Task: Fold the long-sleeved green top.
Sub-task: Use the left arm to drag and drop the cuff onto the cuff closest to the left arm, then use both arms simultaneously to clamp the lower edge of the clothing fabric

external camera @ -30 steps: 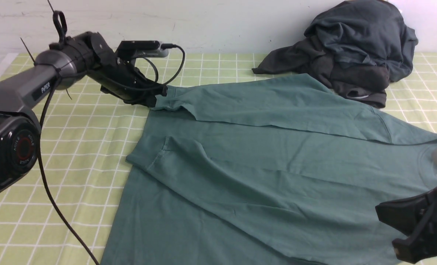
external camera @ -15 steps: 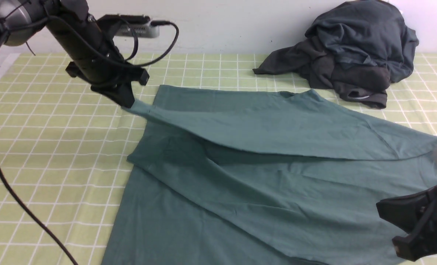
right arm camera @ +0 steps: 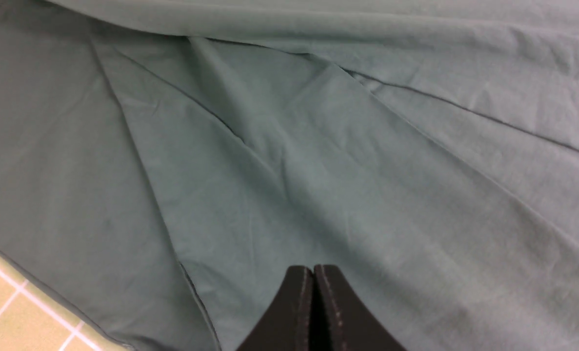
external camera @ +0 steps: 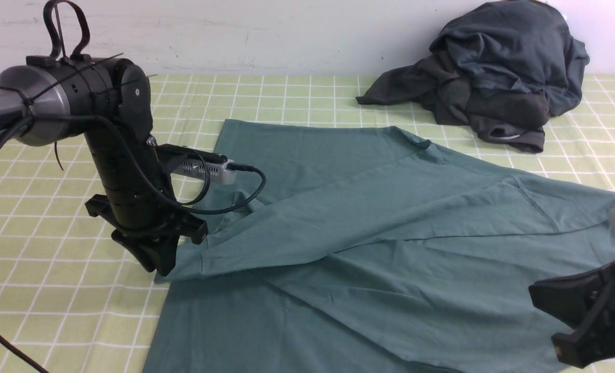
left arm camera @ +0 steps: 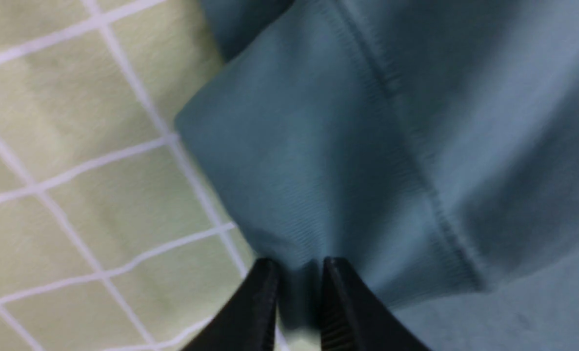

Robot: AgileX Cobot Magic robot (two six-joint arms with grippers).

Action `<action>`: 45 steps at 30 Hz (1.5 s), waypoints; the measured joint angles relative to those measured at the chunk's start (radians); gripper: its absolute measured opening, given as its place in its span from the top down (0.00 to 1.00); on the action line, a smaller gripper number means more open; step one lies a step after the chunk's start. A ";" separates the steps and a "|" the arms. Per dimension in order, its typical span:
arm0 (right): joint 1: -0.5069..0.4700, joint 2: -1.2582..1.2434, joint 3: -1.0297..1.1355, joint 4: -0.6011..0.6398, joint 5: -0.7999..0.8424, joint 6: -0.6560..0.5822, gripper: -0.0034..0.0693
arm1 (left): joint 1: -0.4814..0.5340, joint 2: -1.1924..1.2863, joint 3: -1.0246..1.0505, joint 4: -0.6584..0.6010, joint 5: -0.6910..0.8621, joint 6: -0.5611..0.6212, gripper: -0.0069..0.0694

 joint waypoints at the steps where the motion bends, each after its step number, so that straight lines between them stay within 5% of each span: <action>1: 0.000 0.000 0.000 0.001 0.004 0.000 0.97 | 0.000 -0.013 0.012 0.009 -0.002 -0.007 0.65; 4: 0.000 0.000 0.000 0.002 0.017 0.000 0.97 | -0.007 -0.086 0.064 0.022 -0.004 -0.014 0.52; 9: 0.000 0.000 0.000 0.003 0.024 0.000 0.97 | -0.073 -0.274 0.220 0.024 -0.083 -0.001 0.44; 15: 0.000 0.000 0.000 0.034 0.024 0.000 0.97 | -0.263 -0.449 0.563 0.033 -0.304 0.370 0.44; 23: 0.000 0.000 0.000 0.051 0.032 -0.003 0.97 | -0.319 -0.417 0.753 0.040 -0.479 0.711 0.45; 30: 0.000 0.000 0.000 0.051 0.047 -0.003 0.97 | -0.319 -0.387 0.756 0.043 -0.547 0.722 0.59; 36: 0.000 0.000 0.000 0.051 0.055 -0.012 0.97 | -0.319 -0.389 0.754 0.044 -0.550 0.635 0.88; 45: 0.015 -0.027 -0.059 0.129 0.116 -0.196 0.97 | -0.319 -0.547 0.668 0.050 -0.428 0.301 0.90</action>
